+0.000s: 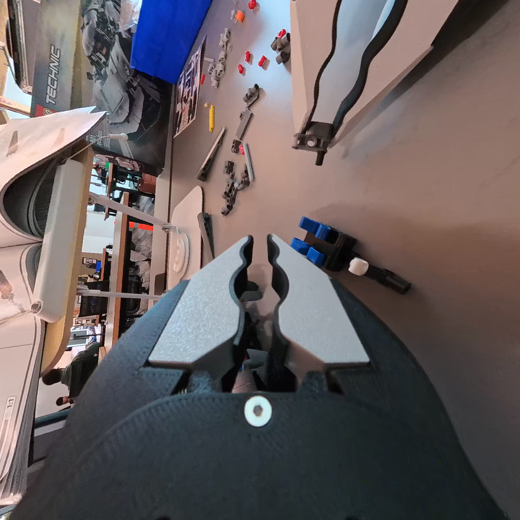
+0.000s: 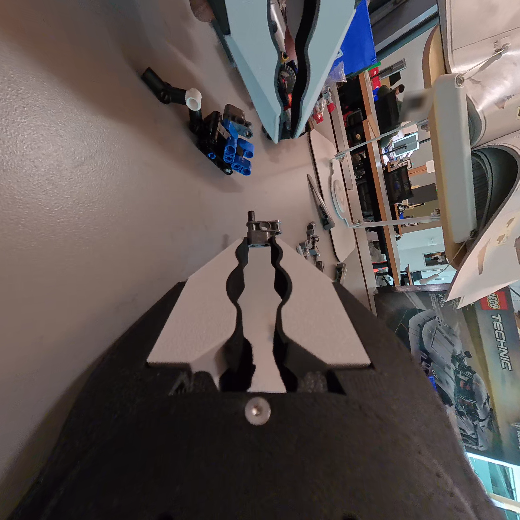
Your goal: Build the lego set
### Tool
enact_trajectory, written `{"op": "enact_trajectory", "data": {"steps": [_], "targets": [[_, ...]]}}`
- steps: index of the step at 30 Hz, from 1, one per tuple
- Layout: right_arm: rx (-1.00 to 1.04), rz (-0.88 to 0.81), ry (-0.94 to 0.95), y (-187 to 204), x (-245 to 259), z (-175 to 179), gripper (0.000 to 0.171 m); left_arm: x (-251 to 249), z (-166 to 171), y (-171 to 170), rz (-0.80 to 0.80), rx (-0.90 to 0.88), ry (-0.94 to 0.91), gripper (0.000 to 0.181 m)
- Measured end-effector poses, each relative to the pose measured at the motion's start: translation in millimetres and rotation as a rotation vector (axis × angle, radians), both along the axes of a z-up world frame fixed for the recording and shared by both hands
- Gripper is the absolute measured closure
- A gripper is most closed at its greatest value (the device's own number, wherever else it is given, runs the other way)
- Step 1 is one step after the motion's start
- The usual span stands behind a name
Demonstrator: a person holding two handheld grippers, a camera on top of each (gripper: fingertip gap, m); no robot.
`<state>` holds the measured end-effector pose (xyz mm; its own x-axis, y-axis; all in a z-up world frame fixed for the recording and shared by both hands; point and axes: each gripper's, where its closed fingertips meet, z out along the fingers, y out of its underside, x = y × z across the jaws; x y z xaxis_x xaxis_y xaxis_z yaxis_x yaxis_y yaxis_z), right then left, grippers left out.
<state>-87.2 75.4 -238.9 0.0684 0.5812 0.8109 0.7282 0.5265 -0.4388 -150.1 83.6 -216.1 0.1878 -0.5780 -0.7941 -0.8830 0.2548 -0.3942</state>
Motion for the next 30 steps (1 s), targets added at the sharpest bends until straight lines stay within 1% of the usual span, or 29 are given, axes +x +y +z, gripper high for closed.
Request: {"op": "enact_trajectory", "data": {"steps": [10, 14, 17, 21, 23, 26, 28, 30], "targets": [[-0.013, 0.021, -0.010, -4.0, -1.3, -2.8, 0.158, -2.7, -14.2, -4.8, 0.004, -0.079, 0.043, 0.173], [-0.013, 0.031, -0.015, -6.2, -2.3, -3.6, 0.158, -4.4, -23.1, -10.2, -0.002, -0.141, 0.061, 0.180], [-0.014, 0.038, -0.016, -7.3, -2.6, -3.8, 0.158, -4.5, -23.4, -14.2, -0.011, -0.178, 0.051, 0.178], [-0.021, 0.047, -0.011, -8.8, -2.8, -3.5, 0.158, -9.0, -6.3, -12.6, -0.004, -0.185, -0.046, 0.174], [-0.023, 0.049, -0.010, -9.2, -2.8, -3.5, 0.158, -15.9, -2.7, -10.5, 0.016, -0.190, -0.062, 0.175], [-0.029, 0.051, -0.008, -9.6, -3.0, -3.5, 0.158, -19.5, -10.5, -12.7, 0.022, -0.246, -0.054, 0.165], [-0.029, 0.052, -0.010, -9.9, -3.1, -3.8, 0.158, -15.6, -16.9, -15.2, 0.011, -0.269, -0.045, 0.163], [-0.028, 0.053, -0.012, -10.1, -3.2, -4.1, 0.158, -12.2, -19.0, -14.4, 0.011, -0.256, -0.037, 0.169]]}}
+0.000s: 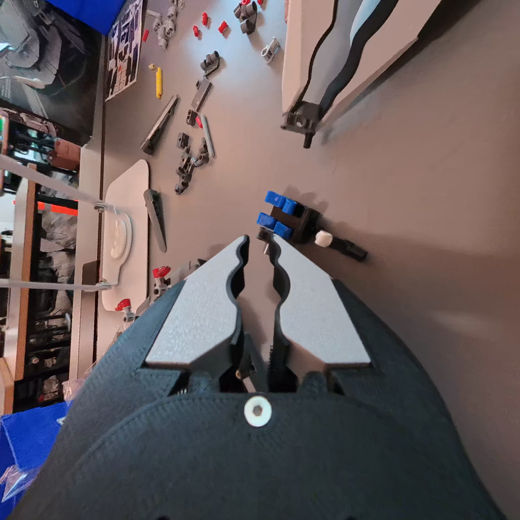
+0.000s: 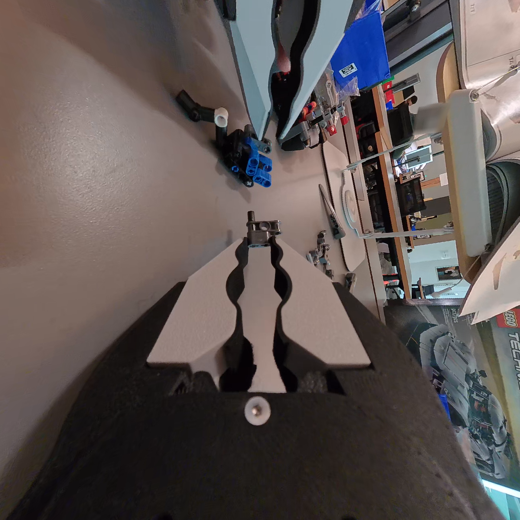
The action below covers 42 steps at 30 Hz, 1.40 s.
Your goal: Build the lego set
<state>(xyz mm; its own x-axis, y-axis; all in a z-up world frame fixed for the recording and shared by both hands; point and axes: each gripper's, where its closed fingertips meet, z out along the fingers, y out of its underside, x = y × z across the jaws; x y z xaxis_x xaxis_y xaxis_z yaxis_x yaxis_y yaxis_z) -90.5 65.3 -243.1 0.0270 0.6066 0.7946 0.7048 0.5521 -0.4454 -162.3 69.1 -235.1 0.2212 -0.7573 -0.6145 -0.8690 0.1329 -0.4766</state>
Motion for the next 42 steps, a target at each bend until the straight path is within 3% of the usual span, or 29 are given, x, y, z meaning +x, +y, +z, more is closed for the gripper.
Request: {"op": "enact_trajectory", "data": {"steps": [24, 32, 42], "targets": [[-0.044, -0.016, 0.022, 4.0, 2.7, 0.9, 0.158, 25.2, 9.8, -17.6, -0.087, -0.012, -0.063, 0.152], [-0.059, -0.013, 0.011, 3.1, 2.3, -2.0, 0.158, 37.9, -5.7, -18.9, -0.115, -0.014, -0.016, 0.141], [-0.059, -0.009, 0.006, 2.8, 2.0, -2.9, 0.158, 38.1, -9.1, -20.0, -0.129, -0.009, 0.003, 0.160]]}}
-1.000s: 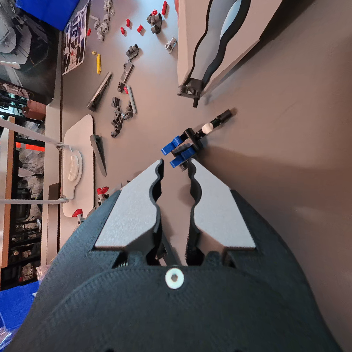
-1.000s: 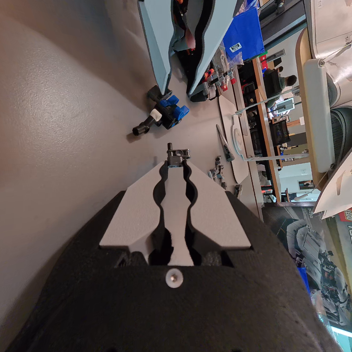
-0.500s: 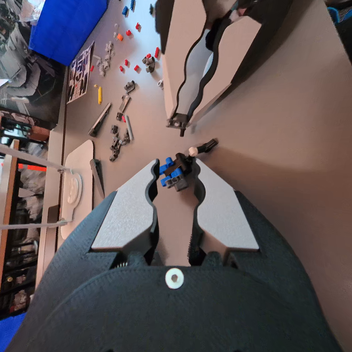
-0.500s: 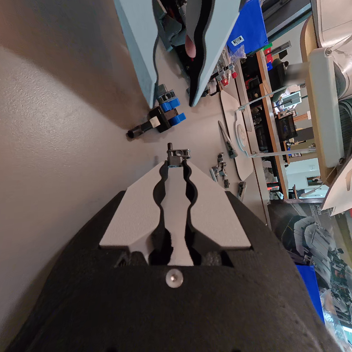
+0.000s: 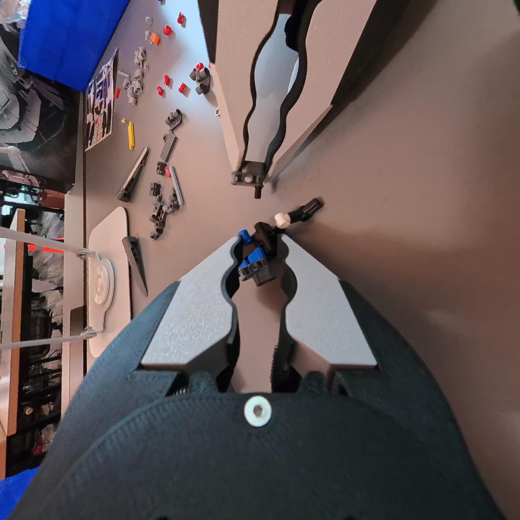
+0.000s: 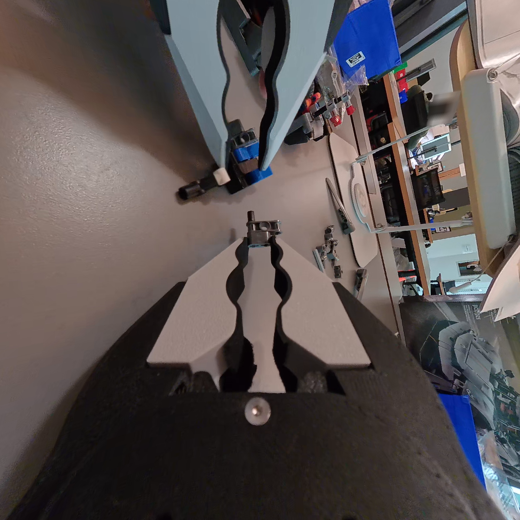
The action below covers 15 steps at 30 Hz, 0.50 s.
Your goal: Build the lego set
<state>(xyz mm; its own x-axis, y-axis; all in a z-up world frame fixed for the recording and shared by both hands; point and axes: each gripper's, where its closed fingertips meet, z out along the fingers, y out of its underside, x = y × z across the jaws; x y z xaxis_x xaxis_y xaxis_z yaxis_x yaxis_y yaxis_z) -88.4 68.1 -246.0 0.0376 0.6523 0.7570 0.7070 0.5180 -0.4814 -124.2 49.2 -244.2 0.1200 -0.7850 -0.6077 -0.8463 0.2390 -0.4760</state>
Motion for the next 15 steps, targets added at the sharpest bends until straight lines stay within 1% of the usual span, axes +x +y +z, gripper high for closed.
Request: {"op": "enact_trajectory", "data": {"steps": [1, 6, 12, 15], "targets": [[-0.001, 0.002, 0.000, -0.3, -0.2, -0.1, 0.158, 1.6, 0.9, -2.6, -0.015, -0.002, -0.004, 0.162], [-0.006, 0.011, 0.001, -2.2, -0.6, -0.1, 0.158, 7.1, 1.4, -11.8, -0.078, 0.008, 0.003, 0.162], [-0.004, 0.019, 0.004, -3.1, -1.7, 0.1, 0.158, 4.4, 2.0, -7.4, -0.053, 0.018, -0.002, 0.161], [-0.007, 0.021, 0.004, -3.3, -2.0, -0.2, 0.158, 5.0, 0.3, -6.4, -0.047, 0.018, 0.001, 0.163]]}}
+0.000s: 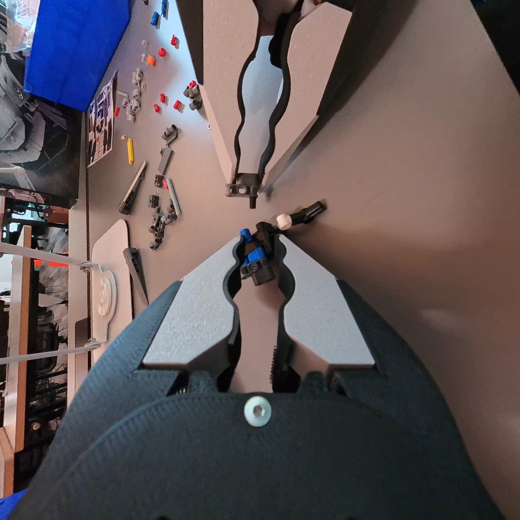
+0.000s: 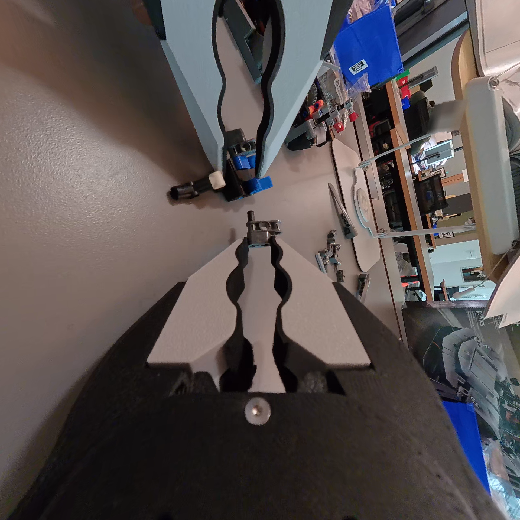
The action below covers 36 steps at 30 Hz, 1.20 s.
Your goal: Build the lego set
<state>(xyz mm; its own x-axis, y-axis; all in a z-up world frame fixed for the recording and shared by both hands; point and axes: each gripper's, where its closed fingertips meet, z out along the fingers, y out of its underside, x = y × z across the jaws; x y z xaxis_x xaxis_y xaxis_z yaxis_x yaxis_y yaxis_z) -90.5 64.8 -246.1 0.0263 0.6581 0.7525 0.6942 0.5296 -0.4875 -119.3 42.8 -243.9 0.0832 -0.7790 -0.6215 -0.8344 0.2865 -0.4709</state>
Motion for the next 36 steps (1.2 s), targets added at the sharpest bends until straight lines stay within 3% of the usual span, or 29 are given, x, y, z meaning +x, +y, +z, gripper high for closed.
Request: {"op": "enact_trajectory", "data": {"steps": [7, 21, 30, 36], "targets": [[-0.010, 0.017, 0.003, -2.0, -2.5, -0.1, 0.158, 1.1, -3.2, -2.2, -0.012, -0.016, 0.001, 0.170], [-0.091, 0.026, 0.032, -2.0, -2.6, 0.3, 0.158, -3.2, -2.9, 5.4, 0.028, -0.014, -0.002, 0.158], [-0.328, 0.061, -0.016, -2.0, -3.7, -4.7, 0.158, -2.9, -5.7, 4.1, 0.015, -0.029, -0.003, 0.161], [-0.348, 0.128, -0.089, 2.7, -8.5, -2.4, 0.158, -1.1, -5.3, -2.9, -0.024, -0.049, -0.008, 0.162]]}}
